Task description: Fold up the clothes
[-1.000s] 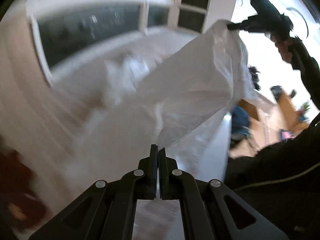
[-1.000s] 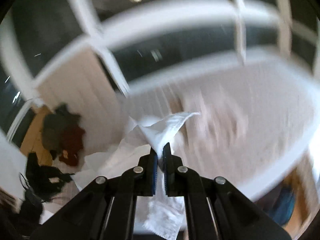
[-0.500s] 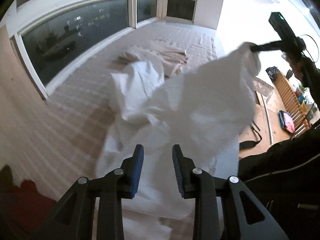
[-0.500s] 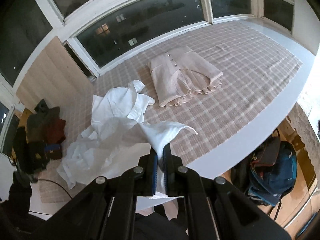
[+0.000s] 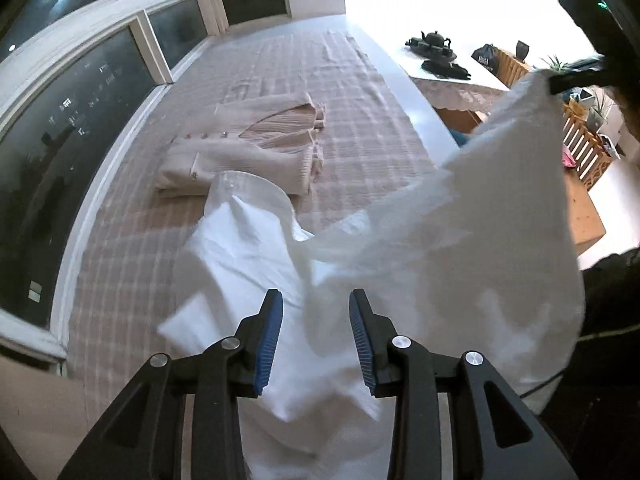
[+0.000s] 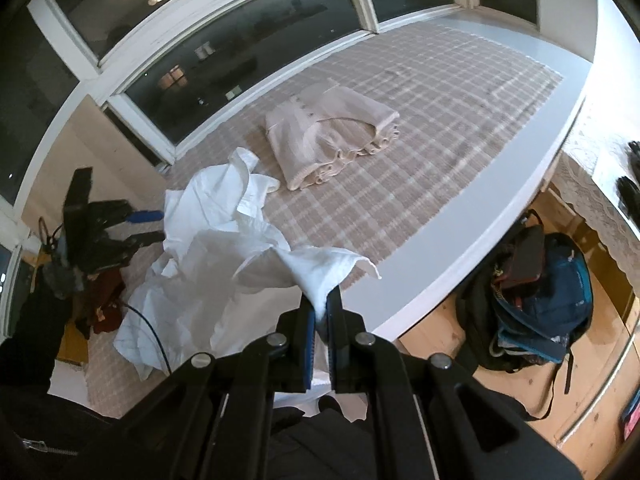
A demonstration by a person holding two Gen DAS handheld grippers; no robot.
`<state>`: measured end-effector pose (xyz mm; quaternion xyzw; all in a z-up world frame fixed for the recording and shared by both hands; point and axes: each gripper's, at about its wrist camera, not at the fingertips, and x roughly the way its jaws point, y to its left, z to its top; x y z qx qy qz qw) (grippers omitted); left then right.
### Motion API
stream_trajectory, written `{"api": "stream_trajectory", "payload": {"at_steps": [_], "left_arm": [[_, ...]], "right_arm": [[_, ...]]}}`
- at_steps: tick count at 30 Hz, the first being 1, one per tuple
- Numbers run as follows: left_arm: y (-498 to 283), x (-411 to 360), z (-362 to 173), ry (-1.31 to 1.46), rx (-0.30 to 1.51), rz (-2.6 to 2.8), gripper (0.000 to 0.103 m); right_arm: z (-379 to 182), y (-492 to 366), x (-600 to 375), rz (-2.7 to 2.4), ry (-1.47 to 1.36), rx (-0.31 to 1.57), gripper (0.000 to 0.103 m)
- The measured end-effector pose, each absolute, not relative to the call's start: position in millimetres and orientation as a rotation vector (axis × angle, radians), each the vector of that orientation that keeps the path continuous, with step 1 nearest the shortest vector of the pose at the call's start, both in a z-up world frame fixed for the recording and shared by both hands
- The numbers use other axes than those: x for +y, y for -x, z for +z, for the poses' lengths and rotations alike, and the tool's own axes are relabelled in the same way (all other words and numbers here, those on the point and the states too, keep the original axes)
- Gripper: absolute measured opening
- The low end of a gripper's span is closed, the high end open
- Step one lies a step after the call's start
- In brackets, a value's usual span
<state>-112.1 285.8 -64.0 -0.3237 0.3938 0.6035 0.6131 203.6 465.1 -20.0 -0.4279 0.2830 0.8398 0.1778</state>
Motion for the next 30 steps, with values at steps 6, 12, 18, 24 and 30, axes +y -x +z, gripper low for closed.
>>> {"api": "stream_trajectory", "payload": {"at_steps": [6, 12, 18, 24, 30], "left_arm": [[147, 293, -76, 0.812, 0.893, 1.445, 0.043], [143, 267, -80, 0.851, 0.861, 1.435, 0.043], [118, 227, -76, 0.874, 0.817, 1.386, 0.045], [62, 164, -104, 1.000, 0.847, 1.307, 0.047], [20, 128, -126, 0.995, 0.935, 1.316, 0.047]], "right_arm": [[-22, -208, 467, 2.344, 1.178, 0.832, 0.005], [-18, -199, 466, 2.345, 1.197, 0.815, 0.005], [-11, -192, 470, 2.365, 1.204, 0.774, 0.005], [-5, -178, 476, 2.405, 1.205, 0.730, 0.005], [8, -160, 478, 2.443, 1.220, 0.683, 0.005]]}}
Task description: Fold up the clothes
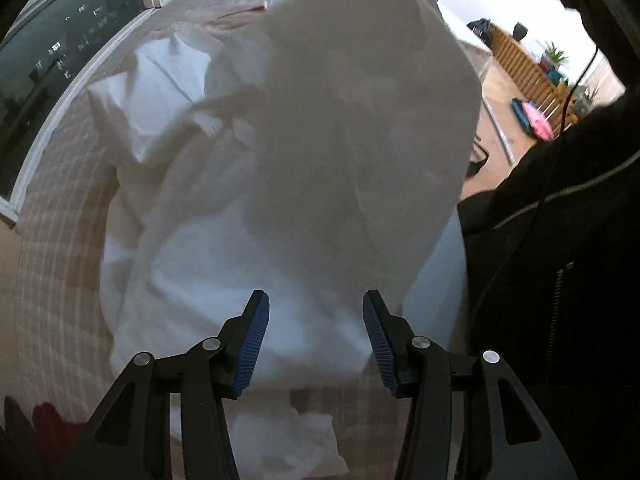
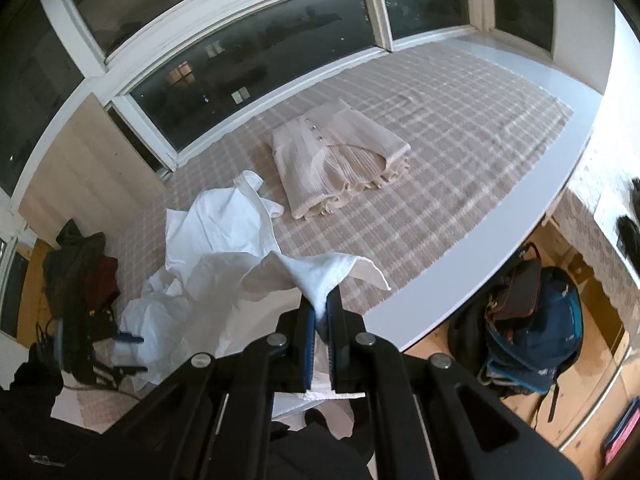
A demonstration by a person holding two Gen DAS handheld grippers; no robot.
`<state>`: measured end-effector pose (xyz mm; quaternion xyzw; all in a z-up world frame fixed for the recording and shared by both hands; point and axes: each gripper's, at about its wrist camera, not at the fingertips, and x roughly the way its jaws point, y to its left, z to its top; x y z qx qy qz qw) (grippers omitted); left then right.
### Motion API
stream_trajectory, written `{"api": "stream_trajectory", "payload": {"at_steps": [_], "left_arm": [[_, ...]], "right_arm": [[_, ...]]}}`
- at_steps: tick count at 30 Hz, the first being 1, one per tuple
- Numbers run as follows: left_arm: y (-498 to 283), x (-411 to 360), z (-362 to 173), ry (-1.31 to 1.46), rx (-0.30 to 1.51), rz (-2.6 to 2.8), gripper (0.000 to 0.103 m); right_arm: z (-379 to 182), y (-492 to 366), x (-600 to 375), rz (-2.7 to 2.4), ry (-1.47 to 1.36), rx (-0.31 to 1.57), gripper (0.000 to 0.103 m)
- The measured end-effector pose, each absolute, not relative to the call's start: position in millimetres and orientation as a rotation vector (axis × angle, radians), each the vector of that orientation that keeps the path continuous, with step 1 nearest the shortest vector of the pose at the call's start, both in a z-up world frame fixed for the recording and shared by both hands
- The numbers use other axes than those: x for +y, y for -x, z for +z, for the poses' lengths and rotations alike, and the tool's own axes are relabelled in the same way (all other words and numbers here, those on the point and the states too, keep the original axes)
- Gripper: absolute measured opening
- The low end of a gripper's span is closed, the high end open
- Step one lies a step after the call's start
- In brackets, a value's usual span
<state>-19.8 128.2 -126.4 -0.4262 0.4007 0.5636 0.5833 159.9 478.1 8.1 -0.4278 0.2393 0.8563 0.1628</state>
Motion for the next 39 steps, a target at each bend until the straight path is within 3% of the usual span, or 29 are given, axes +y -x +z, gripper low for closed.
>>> {"api": "stream_trajectory", "payload": {"at_steps": [6, 8, 10, 12, 16, 20, 22, 23, 39], "left_arm": [[23, 123, -149, 1.003, 0.979, 1.366, 0.045], [24, 121, -156, 1.005, 0.993, 1.383, 0.035], [25, 119, -164, 1.008, 1.008, 1.400, 0.012], [27, 115, -160, 1.023, 0.975, 1.400, 0.002], [27, 104, -149, 1.036, 0.924, 1.407, 0.000], [11, 89, -133, 0.989, 0.927, 1.421, 0.006], [2, 83, -129, 0.940, 0.968, 1.445, 0.039], [2, 82, -132, 0.927, 0.997, 1.458, 0.043], [-28, 101, -159, 0.700, 1.228, 1.477, 0.043]], "right_arm": [[20, -142, 472, 2.480, 1.236, 0.635, 0.005], [24, -138, 466, 2.496, 1.240, 0.623, 0.005], [26, -136, 461, 2.508, 1.246, 0.609, 0.005], [29, -135, 458, 2.515, 1.247, 0.593, 0.005], [34, -134, 455, 2.524, 1.241, 0.567, 0.005], [35, -134, 455, 2.527, 1.239, 0.569, 0.005], [34, -135, 456, 2.526, 1.241, 0.583, 0.005], [33, -136, 456, 2.526, 1.243, 0.592, 0.005], [36, -140, 447, 2.525, 1.269, 0.603, 0.005]]}}
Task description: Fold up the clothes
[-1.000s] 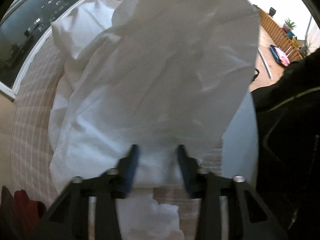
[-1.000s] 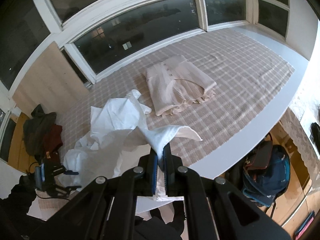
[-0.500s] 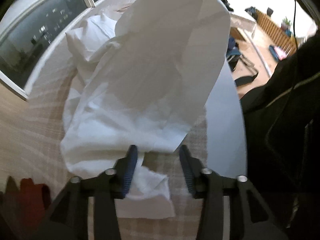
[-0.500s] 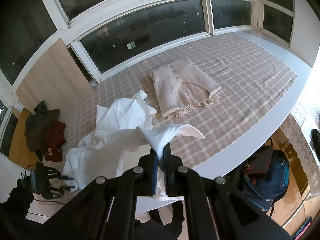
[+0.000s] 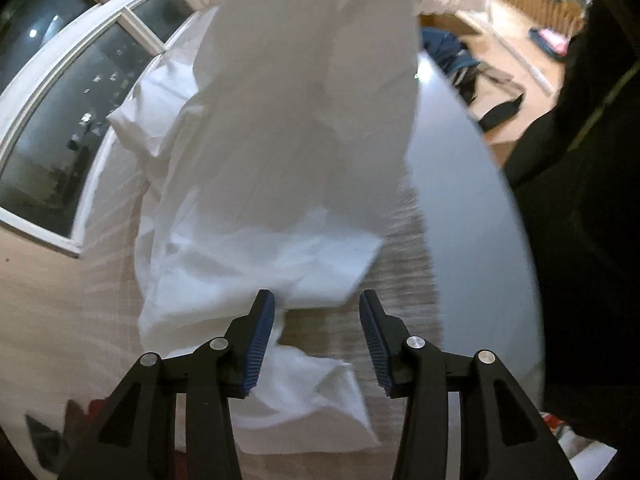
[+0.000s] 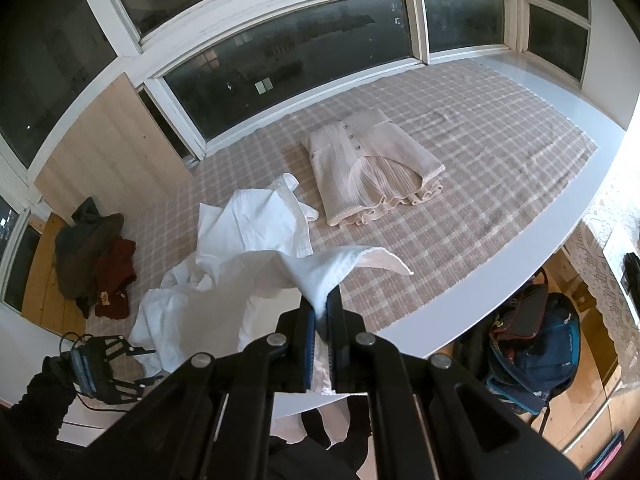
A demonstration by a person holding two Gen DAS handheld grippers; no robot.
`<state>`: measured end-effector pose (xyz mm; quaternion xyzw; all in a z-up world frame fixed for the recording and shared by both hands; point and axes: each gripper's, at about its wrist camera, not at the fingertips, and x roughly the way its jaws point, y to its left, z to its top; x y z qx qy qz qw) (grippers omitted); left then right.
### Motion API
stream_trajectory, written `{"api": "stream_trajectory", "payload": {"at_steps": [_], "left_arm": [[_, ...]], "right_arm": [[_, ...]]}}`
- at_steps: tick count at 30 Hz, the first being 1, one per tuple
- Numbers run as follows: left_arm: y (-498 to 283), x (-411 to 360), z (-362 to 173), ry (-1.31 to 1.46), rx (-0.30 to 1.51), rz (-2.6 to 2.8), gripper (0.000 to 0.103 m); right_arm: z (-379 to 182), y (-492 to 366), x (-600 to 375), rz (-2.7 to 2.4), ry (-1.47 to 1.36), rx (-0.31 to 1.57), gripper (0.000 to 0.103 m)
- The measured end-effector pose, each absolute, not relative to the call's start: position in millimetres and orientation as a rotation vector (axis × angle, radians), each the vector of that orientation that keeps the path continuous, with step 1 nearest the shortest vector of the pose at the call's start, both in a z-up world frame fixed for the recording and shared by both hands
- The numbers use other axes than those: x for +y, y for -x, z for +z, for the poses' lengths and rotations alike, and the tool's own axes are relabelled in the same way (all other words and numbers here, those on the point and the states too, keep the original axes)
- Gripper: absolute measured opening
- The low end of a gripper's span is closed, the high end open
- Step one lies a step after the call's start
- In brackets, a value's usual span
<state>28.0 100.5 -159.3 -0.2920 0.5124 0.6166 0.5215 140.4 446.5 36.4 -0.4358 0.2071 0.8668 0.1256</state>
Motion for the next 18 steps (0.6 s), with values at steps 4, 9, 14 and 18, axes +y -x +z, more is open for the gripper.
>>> {"api": "stream_trajectory", "payload": {"at_steps": [4, 9, 14, 18], "left_arm": [[-31, 103, -165, 0.637, 1.249, 1.522, 0.043], [-13, 96, -145, 0.651, 1.179, 1.566, 0.033], [4, 89, -126, 0.666, 1.107, 1.608, 0.004], [18, 84, -110, 0.678, 1.048, 1.641, 0.003]], "right_arm": [[38, -138, 441, 2.532, 1.280, 0.586, 0.005], [42, -136, 438, 2.541, 1.286, 0.572, 0.005], [45, -134, 437, 2.549, 1.276, 0.562, 0.005], [59, -131, 439, 2.574, 1.206, 0.552, 0.005]]}}
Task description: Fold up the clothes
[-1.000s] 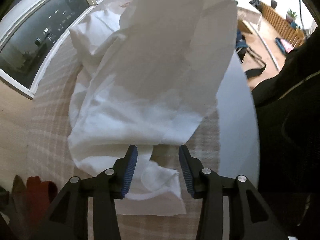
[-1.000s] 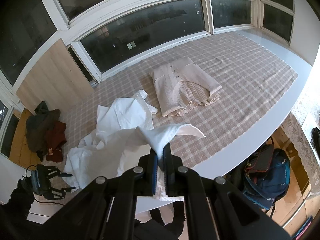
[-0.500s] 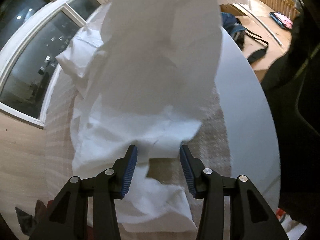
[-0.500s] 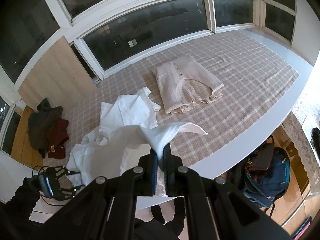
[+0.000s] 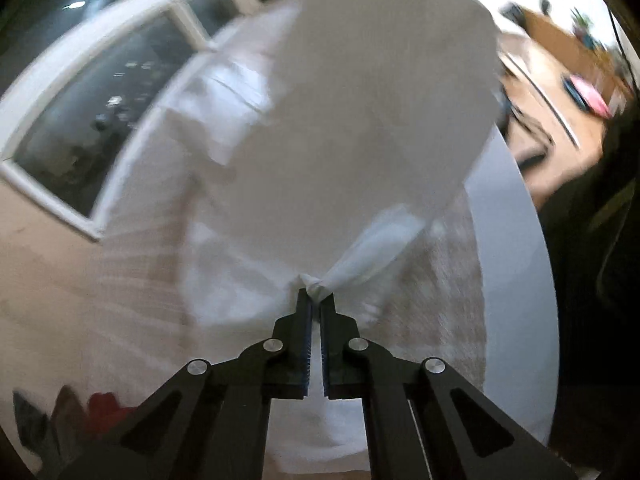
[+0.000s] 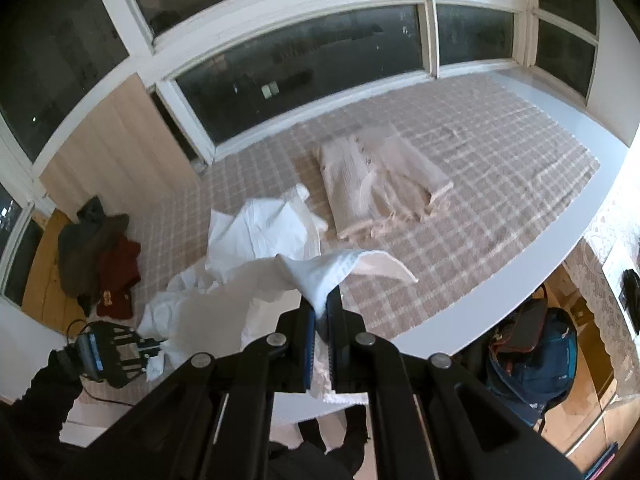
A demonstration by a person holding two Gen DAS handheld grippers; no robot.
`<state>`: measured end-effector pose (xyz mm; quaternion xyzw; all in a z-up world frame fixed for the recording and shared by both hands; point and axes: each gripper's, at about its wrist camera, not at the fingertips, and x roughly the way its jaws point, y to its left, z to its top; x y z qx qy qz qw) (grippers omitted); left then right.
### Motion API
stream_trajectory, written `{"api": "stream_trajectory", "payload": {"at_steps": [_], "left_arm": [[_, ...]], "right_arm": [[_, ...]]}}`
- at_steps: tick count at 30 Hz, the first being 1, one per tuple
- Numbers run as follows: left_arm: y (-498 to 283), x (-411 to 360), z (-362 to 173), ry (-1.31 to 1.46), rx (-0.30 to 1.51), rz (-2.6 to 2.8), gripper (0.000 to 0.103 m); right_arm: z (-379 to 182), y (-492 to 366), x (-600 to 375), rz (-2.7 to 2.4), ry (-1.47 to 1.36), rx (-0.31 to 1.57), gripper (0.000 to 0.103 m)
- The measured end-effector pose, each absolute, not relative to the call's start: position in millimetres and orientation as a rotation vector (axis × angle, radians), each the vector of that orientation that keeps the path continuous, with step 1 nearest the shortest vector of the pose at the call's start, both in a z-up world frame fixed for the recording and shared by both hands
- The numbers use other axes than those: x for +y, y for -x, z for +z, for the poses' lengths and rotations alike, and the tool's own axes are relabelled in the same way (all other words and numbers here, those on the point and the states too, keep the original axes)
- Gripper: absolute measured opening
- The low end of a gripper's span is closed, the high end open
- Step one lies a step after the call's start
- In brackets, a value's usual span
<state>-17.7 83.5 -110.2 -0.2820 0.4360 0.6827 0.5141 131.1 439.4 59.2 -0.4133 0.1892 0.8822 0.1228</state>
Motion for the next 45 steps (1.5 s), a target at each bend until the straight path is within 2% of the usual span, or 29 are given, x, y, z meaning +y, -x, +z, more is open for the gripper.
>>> {"api": "stream_trajectory", "payload": {"at_steps": [6, 10, 17, 23, 26, 32, 37, 40, 45], "left_arm": [[72, 61, 15, 0.531, 0.914, 1.936, 0.003], [82, 39, 114, 0.331, 0.847, 2.103, 0.003], [67, 8, 201, 0.142, 0.808, 2.263, 0.003], [45, -20, 265, -0.015, 0.781, 2.372, 0.003], [25, -34, 287, -0.085, 0.780, 2.407, 0.003], [-3, -49, 302, -0.092, 0.786, 2.460, 0.003], [12, -47, 282, 0.042, 0.841, 2.490, 0.003], [39, -46, 261, 0.163, 0.861, 2.505, 0.003], [118, -40, 194, 0.427, 0.877, 2.532, 0.003]], "right_arm": [[135, -108, 438, 2.707, 0.951, 0.450, 0.005], [226, -88, 419, 2.851, 0.707, 0.327, 0.005], [380, -83, 368, 3.006, 0.351, 0.113, 0.005], [459, -102, 327, 3.027, 0.153, -0.063, 0.005], [482, -116, 315, 3.051, 0.089, -0.100, 0.005], [499, -124, 294, 3.071, 0.040, -0.198, 0.005], [479, -73, 303, 3.120, 0.135, -0.166, 0.005], [449, -14, 307, 3.144, 0.274, -0.160, 0.005], [342, 130, 307, 3.154, 0.607, -0.136, 0.005]]}}
